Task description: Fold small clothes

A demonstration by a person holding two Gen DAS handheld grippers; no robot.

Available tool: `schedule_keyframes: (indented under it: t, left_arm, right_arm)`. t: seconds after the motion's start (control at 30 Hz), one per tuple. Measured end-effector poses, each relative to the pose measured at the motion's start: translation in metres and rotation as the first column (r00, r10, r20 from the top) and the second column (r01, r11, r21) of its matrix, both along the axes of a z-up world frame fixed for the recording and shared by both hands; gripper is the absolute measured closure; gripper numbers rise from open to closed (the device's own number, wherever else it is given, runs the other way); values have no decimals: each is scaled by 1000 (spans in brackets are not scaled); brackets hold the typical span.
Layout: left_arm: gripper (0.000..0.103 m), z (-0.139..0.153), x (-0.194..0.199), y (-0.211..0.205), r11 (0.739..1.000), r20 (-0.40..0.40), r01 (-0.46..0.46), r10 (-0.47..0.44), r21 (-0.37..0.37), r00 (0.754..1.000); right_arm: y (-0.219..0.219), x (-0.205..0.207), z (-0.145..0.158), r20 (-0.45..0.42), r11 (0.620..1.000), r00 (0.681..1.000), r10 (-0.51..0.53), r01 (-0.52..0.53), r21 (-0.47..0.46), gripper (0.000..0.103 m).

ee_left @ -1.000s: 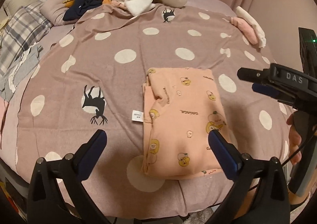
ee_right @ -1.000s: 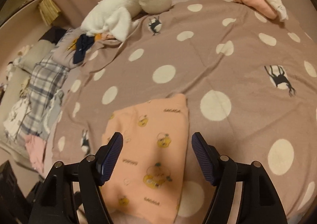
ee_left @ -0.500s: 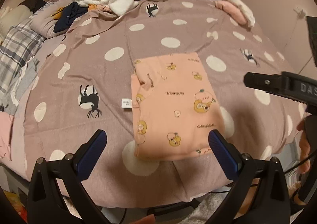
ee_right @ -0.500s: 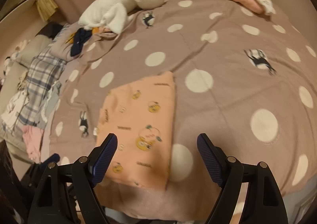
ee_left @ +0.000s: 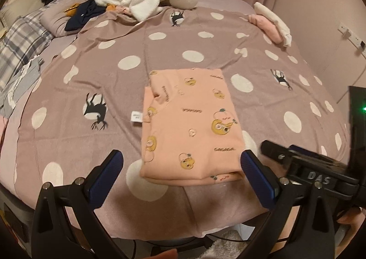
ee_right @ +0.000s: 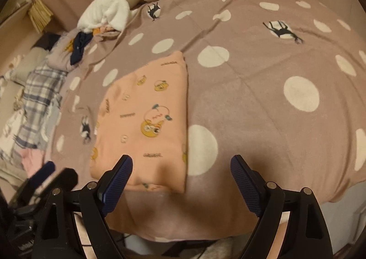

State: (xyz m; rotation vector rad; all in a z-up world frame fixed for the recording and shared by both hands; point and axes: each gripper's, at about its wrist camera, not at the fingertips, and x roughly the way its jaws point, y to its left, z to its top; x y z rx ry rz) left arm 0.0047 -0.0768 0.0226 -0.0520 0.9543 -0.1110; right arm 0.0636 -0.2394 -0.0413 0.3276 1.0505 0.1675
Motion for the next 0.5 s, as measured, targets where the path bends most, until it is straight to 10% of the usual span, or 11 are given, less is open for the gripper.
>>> schedule_keyframes:
  t: [0.5]
  left_arm:
    - [0,4,-22,9,999,16,-43,43,11,999]
  right_arm:
    - [15,-17,0,41,998,999,20,-17,-58,15]
